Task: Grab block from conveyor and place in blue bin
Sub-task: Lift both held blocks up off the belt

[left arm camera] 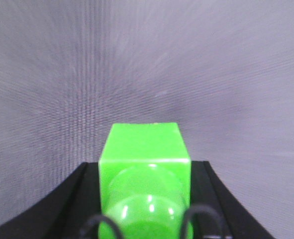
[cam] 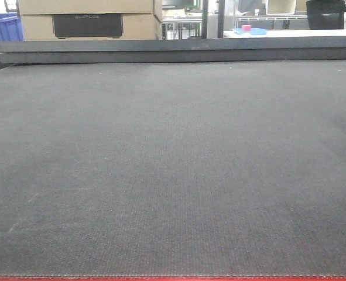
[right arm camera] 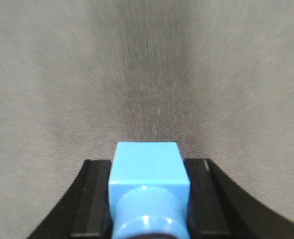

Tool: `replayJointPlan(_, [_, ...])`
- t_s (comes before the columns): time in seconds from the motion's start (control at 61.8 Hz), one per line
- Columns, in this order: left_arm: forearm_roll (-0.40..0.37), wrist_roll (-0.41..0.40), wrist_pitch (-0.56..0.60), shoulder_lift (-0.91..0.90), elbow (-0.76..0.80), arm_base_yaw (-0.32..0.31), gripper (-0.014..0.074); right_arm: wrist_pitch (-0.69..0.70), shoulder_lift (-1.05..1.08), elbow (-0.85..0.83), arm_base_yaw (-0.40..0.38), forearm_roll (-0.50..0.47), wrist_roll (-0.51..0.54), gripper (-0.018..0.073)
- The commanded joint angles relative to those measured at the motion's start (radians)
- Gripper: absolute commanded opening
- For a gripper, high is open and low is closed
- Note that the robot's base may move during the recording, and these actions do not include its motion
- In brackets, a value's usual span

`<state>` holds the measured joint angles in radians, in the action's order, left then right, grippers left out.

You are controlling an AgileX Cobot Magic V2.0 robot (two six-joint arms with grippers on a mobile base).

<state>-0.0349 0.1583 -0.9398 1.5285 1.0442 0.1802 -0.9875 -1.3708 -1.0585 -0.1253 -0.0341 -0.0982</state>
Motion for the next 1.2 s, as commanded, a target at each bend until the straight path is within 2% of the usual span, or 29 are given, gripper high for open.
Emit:
replayJointPlan(0.0, [-0.037,-0.01,0.046,-0.099,0.005,-0.001,-0.0111,0.041,0.063,0.002,0.0,0.004,0.032,-0.016])
replayJointPlan(0.146, [-0.07,-0.01,0.201,-0.238,-0.026,-0.001,-0.0111,0.137,0.139,0.035,0.009,0.004,0.098,-0.016])
replayJointPlan(0.308, [-0.141,-0.01,0.424,-0.388,-0.117,-0.001,-0.0111,0.279,0.228,0.145,0.017,0.002,0.098,-0.016])
replayJointPlan(0.486, [-0.19,-0.01,0.516,-0.535,-0.215,-0.022,-0.0111,0.46,0.343,0.312,0.019,0.002,0.098,-0.016])
replayJointPlan(0.55, [-0.199,-0.01,0.518,-0.585,-0.244,-0.044,-0.0111,0.499,0.392,0.37,0.019,0.002,0.108,-0.016])
replayJointPlan(0.68, [-0.209,-0.01,0.535,-0.685,-0.304,-0.138,-0.0111,0.526,0.503,0.45,0.019,0.002,0.108,-0.016])
replayJointPlan(0.809, [-0.209,-0.01,0.562,-0.785,-0.343,-0.235,-0.0111,0.526,0.623,0.467,0.019,0.002,0.108,-0.016])
replayJointPlan(0.874, [-0.207,-0.01,0.562,-0.839,-0.346,-0.252,-0.0111,0.531,0.684,0.467,0.019,0.002,0.108,-0.016])
replayJointPlan(0.955, [-0.164,-0.01,0.562,-0.898,-0.346,-0.256,-0.0111,0.541,0.774,0.467,0.019,0.002,0.108,-0.016])
replayJointPlan(1.085, [0.0,-0.01,0.566,-0.969,-0.346,-0.256,-0.0111,0.569,0.888,0.467,0.019,0.002,0.108,-0.016])
replayJointPlan(1.182, [0.015,-0.01,0.568,-1.011,-0.346,-0.256,-0.0111,0.606,0.968,0.46,0.019,0.002,0.108,-0.016])
